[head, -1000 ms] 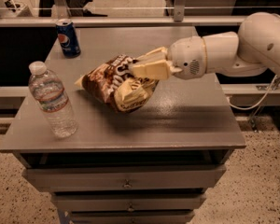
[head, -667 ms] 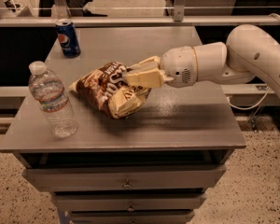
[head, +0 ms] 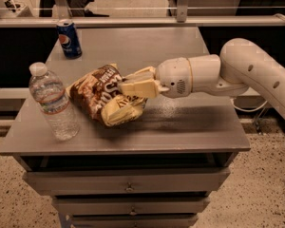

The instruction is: Move brown chip bag near water bottle

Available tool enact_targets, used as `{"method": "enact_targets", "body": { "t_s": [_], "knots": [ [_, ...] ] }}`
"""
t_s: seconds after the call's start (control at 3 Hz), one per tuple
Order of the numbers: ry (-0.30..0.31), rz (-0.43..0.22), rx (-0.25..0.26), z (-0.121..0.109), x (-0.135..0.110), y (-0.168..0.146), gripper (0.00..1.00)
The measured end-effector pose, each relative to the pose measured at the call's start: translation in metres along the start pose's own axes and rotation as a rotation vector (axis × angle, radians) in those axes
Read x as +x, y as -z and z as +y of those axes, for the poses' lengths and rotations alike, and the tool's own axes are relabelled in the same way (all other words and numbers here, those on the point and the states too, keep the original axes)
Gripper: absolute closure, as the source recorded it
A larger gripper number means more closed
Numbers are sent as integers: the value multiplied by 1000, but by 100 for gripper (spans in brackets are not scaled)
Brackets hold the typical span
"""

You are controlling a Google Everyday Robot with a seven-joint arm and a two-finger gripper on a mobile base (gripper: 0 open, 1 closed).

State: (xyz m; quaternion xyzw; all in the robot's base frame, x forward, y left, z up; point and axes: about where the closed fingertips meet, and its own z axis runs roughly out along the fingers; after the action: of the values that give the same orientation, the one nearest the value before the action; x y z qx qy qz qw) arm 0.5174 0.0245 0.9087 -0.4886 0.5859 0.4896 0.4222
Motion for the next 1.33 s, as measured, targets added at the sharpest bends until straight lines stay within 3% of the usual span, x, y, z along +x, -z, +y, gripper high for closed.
{"method": "enact_targets", "body": {
  "t_s": [0.67, 1.0, 1.33],
  "knots": [
    [1, -14, -15, 10, -11, -9, 12],
    [19, -1, -12, 12, -19, -7, 0],
    [57, 24, 7, 9, -35, 5, 0]
  ]
}}
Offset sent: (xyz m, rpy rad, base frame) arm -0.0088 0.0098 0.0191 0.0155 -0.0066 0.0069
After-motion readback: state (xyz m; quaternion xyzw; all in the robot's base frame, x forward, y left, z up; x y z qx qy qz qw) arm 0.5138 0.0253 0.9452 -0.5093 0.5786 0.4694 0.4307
